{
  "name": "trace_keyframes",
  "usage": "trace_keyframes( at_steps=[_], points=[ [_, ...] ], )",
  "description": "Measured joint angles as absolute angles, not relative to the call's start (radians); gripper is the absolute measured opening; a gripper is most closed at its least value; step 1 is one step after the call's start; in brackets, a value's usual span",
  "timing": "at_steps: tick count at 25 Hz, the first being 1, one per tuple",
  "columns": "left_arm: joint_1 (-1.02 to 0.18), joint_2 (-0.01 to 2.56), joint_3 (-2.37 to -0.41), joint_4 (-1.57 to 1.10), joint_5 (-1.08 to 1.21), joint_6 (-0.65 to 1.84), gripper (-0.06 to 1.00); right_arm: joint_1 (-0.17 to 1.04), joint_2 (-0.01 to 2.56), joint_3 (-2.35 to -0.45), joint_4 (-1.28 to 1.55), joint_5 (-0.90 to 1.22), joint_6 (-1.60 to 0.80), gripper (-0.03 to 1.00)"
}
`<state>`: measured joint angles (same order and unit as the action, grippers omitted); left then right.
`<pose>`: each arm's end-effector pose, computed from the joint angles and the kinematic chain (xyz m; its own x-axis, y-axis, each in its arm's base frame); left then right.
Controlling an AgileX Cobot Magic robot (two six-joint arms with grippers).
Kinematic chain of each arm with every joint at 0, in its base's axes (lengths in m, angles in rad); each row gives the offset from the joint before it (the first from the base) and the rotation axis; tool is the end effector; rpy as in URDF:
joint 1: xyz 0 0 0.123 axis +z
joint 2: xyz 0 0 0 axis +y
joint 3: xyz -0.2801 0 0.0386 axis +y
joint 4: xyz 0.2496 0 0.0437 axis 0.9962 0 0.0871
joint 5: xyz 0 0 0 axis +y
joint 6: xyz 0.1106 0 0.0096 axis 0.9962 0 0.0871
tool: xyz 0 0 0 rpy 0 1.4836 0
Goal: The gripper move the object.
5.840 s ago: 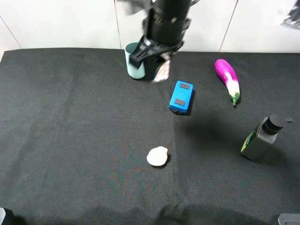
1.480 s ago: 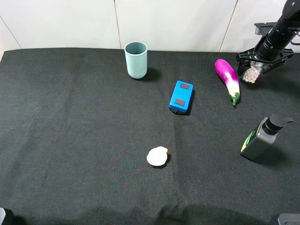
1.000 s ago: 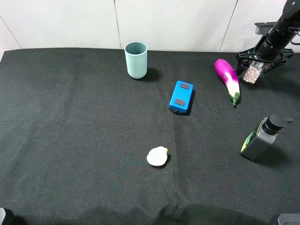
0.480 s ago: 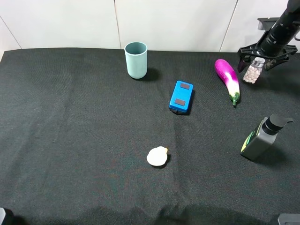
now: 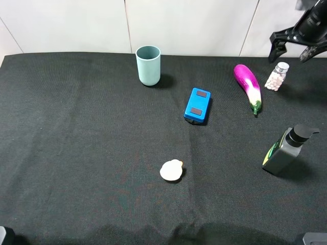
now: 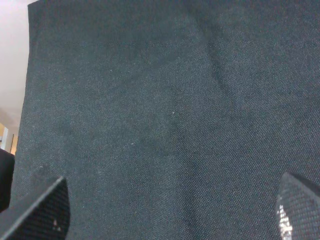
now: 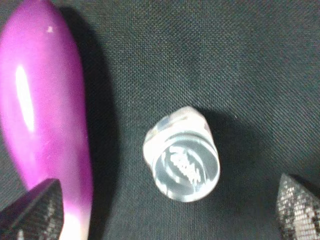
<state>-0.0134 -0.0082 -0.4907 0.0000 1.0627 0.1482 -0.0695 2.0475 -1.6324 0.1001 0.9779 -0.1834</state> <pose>0.0165 -0.0002 0.2661 -0.4517 0.1537 -0.8788 0.0810 0.9880 0.1312 0.4376 -0.0212 0.1868 -0.9604 -0.0600 -0.2722 -0.0752 0.9961 0.0457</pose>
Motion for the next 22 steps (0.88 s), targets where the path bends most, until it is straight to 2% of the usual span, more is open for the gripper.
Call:
trace_keyframes(
  at_steps=[13,22],
  points=[
    [-0.013,-0.008,-0.491,0.0,1.063,0.148,0.88,-0.07,1.899,-1.632,0.155,1.199,-0.181,0.64],
    [-0.013,-0.008,-0.491,0.0,1.063,0.148,0.88,-0.07,1.797,-1.606,0.175,1.22,-0.156,0.69]
  ],
)
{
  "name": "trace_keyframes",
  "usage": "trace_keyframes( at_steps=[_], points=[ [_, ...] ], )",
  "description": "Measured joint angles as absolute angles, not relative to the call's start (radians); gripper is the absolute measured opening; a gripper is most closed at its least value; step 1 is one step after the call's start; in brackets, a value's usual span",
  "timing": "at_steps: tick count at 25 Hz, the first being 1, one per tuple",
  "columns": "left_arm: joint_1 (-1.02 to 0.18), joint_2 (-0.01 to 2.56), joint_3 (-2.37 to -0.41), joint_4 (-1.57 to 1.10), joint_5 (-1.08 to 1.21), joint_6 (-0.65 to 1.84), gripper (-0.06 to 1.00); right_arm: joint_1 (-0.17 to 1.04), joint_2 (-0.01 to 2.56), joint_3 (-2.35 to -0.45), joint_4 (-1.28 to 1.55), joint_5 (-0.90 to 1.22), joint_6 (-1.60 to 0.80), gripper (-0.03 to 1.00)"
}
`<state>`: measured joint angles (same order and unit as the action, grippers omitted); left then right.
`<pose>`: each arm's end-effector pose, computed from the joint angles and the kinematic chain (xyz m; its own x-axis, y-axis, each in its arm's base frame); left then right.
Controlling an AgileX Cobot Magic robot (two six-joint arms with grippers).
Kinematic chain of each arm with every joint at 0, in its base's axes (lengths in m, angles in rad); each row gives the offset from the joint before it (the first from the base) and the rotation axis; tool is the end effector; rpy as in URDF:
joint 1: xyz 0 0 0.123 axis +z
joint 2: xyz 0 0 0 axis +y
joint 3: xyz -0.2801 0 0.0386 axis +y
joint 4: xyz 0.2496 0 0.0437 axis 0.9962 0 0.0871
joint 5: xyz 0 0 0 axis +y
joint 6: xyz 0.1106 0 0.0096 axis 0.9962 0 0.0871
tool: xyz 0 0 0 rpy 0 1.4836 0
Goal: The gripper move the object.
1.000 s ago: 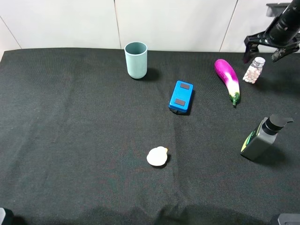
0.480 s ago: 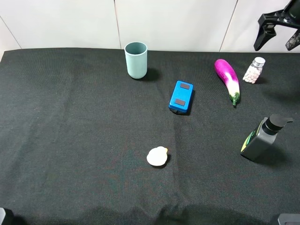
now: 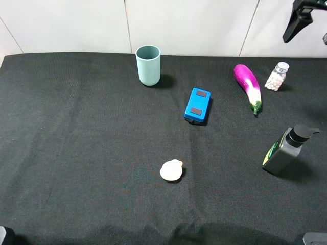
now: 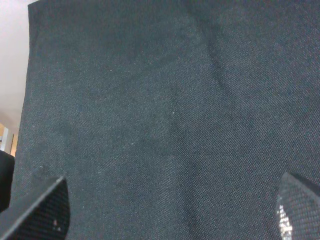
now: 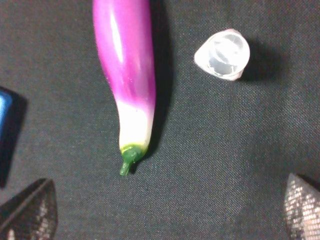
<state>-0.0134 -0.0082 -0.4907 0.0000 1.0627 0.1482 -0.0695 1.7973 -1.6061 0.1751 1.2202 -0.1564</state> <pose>0.0165 -0.0002 0.2661 -0.4517 0.1537 -0.8788 0.0810 0.9880 0.1312 0.3814 -0.0083 0.2767 -0.9644 -0.0274 -0.2630 -0.0646 0.9889 0.1339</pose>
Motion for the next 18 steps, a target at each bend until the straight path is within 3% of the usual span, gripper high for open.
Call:
trace_keyframes(
  at_steps=[18],
  points=[
    [-0.013,-0.008,-0.491,0.0,1.062,0.148,0.88,-0.07,1.367,-1.27,0.187,1.221,-0.127,0.69]
  ],
)
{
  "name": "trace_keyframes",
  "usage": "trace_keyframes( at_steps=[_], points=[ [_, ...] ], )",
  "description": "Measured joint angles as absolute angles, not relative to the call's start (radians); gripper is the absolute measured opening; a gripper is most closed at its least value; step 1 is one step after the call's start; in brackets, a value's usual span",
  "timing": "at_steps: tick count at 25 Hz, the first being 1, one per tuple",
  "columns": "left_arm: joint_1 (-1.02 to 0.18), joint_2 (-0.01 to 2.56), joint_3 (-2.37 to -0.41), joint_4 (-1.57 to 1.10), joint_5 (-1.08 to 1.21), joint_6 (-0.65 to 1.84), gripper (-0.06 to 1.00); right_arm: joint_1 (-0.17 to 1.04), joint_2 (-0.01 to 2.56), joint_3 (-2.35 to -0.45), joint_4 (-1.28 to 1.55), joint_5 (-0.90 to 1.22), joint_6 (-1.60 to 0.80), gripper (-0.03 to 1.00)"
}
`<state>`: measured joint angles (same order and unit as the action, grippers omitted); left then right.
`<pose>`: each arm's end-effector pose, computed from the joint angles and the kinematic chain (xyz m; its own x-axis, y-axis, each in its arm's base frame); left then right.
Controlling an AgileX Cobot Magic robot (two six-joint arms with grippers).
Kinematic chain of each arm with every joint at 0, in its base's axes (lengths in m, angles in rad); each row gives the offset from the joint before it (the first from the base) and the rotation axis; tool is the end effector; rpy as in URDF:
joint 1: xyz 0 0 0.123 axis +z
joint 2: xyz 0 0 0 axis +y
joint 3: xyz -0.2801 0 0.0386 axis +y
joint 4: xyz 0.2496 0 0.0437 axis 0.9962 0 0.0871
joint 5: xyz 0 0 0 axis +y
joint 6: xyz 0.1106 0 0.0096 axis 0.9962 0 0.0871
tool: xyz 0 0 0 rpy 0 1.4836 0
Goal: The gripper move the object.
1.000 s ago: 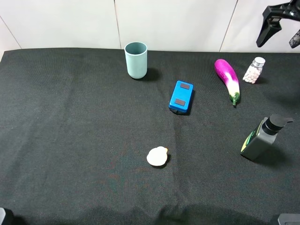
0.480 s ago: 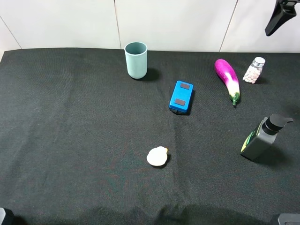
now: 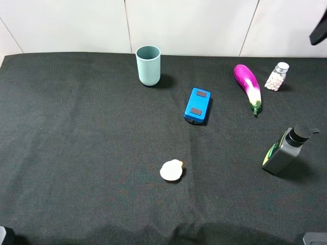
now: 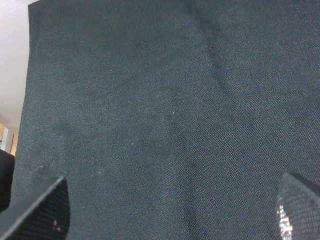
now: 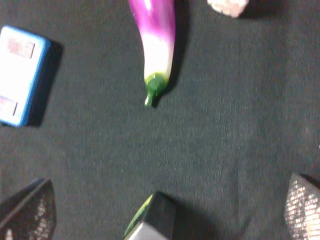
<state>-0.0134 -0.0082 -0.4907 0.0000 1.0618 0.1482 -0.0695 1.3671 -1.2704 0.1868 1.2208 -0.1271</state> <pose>0.0165 -0.0002 0.2662 -0.4509 0.1537 -0.8792 0.0809 0.9880 0.1313 0.2715 0.0005 0.3217 -0.9372 0.0037 -0.3489 -0.0492 0.9886 0.1426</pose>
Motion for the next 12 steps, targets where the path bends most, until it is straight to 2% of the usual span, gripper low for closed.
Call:
trace_keyframes(
  at_steps=[12],
  points=[
    [-0.013,-0.008,-0.491,0.0,1.062,0.148,0.88,-0.07,0.915,-1.026,0.179,1.224,-0.127,0.69]
  ],
)
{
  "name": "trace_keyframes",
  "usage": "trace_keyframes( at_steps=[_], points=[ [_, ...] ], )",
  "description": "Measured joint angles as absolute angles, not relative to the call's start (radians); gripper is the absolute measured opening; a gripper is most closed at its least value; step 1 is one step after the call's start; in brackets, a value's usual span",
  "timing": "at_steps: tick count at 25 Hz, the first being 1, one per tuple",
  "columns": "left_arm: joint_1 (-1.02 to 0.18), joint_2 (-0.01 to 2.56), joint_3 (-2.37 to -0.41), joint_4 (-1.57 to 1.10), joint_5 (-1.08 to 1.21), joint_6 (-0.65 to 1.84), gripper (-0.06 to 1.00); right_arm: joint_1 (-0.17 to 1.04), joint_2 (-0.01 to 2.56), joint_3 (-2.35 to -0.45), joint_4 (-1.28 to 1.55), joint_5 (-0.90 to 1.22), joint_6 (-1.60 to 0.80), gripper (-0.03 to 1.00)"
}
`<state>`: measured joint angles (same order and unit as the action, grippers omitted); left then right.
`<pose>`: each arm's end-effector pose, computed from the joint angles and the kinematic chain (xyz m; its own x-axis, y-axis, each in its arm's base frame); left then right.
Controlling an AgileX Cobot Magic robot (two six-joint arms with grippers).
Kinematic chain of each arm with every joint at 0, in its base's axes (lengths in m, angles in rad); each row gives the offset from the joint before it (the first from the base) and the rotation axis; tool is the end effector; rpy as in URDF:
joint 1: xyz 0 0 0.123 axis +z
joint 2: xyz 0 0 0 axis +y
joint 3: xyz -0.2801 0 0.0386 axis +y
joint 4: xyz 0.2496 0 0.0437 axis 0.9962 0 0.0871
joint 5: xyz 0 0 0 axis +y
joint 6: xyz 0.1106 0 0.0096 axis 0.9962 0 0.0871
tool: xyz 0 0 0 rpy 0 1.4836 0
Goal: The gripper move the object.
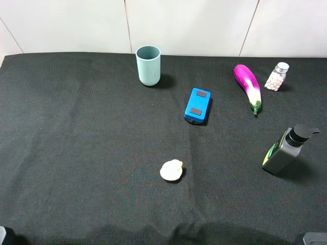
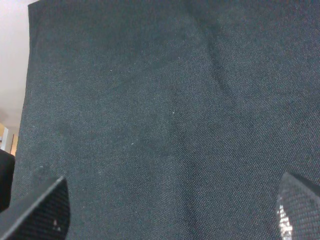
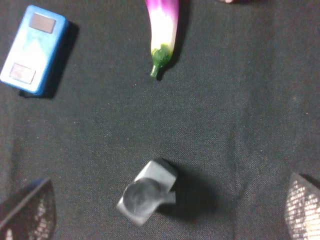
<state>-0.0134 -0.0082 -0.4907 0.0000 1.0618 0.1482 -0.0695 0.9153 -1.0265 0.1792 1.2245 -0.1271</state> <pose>0.0165 -0.0002 0.2662 -0.4509 0.1537 -0.8792 0.0809 0.9880 0.1313 0.1611 0.0074 0.3464 -0.8475 -0.0059 -0.5308 -0.0747 0.9913 0.1083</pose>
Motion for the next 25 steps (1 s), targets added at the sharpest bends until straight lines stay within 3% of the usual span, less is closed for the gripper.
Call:
trace_keyframes(
  at_steps=[25],
  points=[
    [-0.013,-0.008,-0.491,0.0,1.062,0.148,0.88,-0.07,0.135,-0.615,0.172,1.216,-0.124,0.69]
  ],
)
